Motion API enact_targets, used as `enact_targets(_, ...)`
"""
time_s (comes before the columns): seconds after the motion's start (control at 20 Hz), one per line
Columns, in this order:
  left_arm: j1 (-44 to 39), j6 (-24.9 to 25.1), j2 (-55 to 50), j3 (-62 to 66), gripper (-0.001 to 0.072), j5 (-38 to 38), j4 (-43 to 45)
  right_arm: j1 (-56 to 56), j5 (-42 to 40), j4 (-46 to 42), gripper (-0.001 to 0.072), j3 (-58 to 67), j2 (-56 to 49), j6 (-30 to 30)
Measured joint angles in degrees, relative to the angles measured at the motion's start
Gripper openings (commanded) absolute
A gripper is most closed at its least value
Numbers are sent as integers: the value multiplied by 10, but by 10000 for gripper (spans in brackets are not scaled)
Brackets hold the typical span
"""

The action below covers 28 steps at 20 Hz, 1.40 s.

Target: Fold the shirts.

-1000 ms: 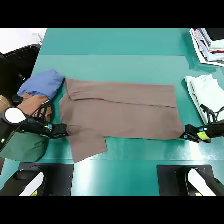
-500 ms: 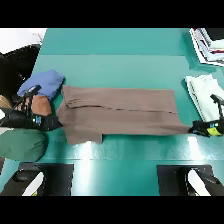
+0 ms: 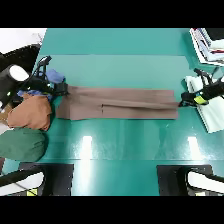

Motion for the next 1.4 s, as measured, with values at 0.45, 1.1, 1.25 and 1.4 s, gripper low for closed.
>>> enact_targets(0.45,0,3,-86,83,431,40,-5,-12,14,40,300,132,-131,-1)
enact_targets(1.1,-59,-1,-91,87,25,-22,-41,-108,-19,218,204,-21,-155,-79)
enact_targets(1.25,-104,-14,-92,87,25,21,-43,-90,-52,243,14,-37,-156,-98)
enact_targets(1.4,-149,-31,-105,98,24,66,-45,-79,-47,259,14,-8,-144,-106)
